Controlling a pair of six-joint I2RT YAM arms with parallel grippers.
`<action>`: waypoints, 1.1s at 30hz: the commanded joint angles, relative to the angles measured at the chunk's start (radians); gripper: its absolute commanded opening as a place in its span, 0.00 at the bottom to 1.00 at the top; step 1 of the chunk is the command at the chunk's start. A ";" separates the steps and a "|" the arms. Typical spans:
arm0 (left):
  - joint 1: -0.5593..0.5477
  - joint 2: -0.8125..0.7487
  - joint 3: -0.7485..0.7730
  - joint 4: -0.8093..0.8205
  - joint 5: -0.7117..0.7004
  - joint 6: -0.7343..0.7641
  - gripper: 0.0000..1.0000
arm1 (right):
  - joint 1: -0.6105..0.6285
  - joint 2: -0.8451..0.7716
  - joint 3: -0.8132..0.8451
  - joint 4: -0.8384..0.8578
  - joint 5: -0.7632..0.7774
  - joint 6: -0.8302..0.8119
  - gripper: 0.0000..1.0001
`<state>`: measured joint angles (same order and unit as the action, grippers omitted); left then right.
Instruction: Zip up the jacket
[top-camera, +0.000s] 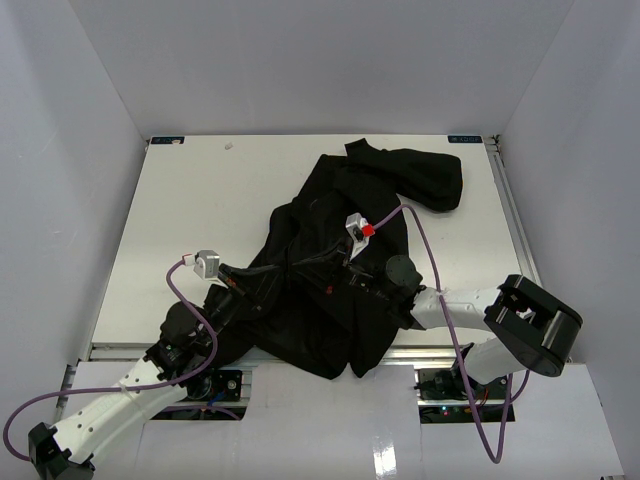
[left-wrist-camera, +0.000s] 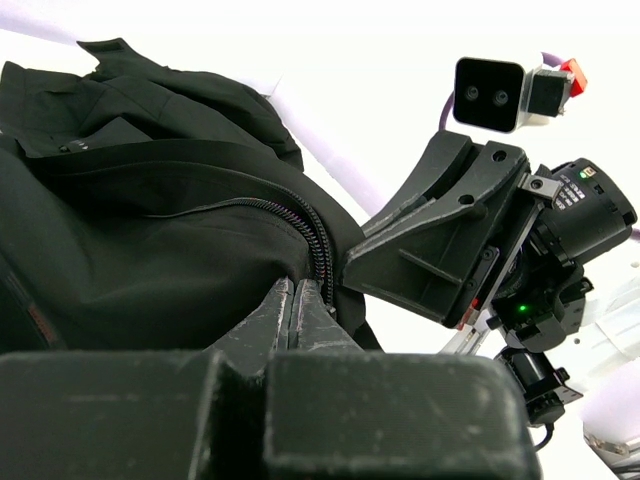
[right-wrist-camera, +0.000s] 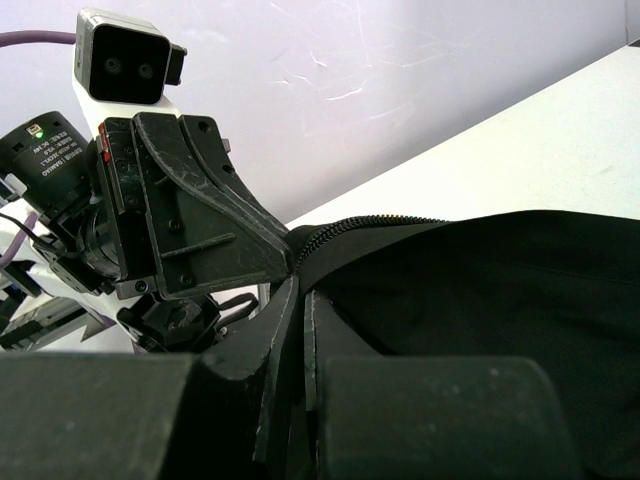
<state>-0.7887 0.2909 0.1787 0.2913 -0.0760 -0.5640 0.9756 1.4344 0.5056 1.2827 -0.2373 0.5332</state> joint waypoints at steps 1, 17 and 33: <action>-0.004 0.001 0.027 0.013 0.022 0.012 0.00 | 0.002 0.009 0.051 0.340 0.023 -0.025 0.08; -0.004 -0.013 0.018 0.014 0.035 0.007 0.00 | -0.001 -0.008 0.039 0.337 0.032 -0.036 0.08; -0.004 -0.006 0.022 0.016 0.011 -0.006 0.00 | -0.002 -0.008 0.017 0.340 0.020 -0.041 0.08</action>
<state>-0.7887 0.2863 0.1787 0.2909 -0.0643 -0.5652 0.9756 1.4418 0.5162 1.2829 -0.2337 0.5148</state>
